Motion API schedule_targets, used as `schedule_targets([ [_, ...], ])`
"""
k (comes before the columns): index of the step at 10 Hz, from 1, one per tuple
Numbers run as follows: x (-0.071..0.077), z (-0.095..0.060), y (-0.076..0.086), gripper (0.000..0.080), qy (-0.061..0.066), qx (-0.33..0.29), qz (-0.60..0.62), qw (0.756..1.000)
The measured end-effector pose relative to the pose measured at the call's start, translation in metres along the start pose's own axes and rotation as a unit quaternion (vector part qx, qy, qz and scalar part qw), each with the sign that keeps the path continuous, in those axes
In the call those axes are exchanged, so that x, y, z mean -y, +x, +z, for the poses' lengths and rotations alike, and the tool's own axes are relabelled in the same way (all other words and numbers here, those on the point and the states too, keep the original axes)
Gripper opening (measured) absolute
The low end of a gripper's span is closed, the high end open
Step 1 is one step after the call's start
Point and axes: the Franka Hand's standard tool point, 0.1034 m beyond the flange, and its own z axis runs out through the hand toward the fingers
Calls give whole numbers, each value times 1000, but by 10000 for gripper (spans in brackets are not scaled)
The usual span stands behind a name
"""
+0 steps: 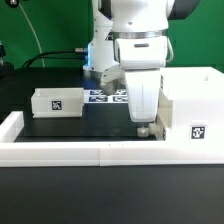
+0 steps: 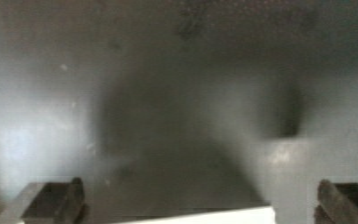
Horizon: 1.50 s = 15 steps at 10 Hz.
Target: Assemble drawer
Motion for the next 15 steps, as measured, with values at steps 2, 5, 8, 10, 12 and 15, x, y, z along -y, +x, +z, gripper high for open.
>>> schedule_targets([
  [2, 15, -5, -34, 649, -6, 4, 15, 1000],
  [5, 36, -17, -70, 649, -11, 8, 38, 999],
  [8, 54, -51, -105, 649, -32, 17, 60, 998],
  [10, 53, -56, -114, 649, -30, 19, 78, 996],
  [12, 53, -56, -114, 649, -29, 18, 97, 995],
  [15, 54, -55, -115, 649, -30, 11, 195, 980],
])
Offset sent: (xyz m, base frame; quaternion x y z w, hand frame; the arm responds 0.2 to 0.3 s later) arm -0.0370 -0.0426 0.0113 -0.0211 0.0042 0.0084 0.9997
